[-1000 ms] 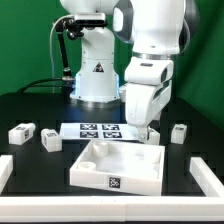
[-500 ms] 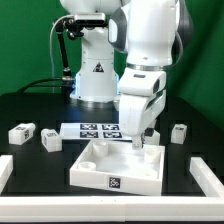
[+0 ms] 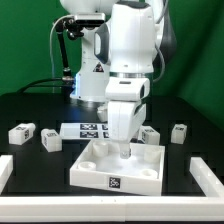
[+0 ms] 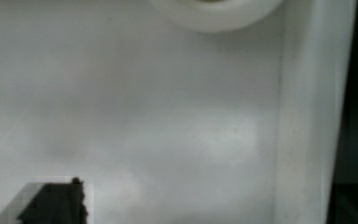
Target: Assemble square table
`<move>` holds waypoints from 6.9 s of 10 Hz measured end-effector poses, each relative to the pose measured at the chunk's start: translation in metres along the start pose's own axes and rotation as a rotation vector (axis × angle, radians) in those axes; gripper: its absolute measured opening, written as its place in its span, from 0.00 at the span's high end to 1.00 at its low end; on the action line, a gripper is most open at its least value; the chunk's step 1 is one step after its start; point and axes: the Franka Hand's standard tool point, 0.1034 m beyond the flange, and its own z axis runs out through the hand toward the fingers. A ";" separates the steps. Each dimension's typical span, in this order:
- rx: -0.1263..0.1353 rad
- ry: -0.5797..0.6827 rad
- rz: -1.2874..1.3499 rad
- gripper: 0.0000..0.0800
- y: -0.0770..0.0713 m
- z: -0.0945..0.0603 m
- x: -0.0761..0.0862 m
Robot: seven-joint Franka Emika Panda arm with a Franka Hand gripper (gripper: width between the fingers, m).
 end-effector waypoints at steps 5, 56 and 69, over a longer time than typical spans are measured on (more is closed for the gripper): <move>0.003 -0.001 0.004 0.45 -0.002 0.002 0.000; 0.020 -0.130 0.588 0.19 -0.020 -0.056 0.107; 0.201 -0.269 1.567 0.19 -0.090 -0.049 0.106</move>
Offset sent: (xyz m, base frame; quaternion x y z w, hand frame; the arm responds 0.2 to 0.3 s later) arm 0.0000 0.0000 0.0000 0.0000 0.0000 0.0000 1.0000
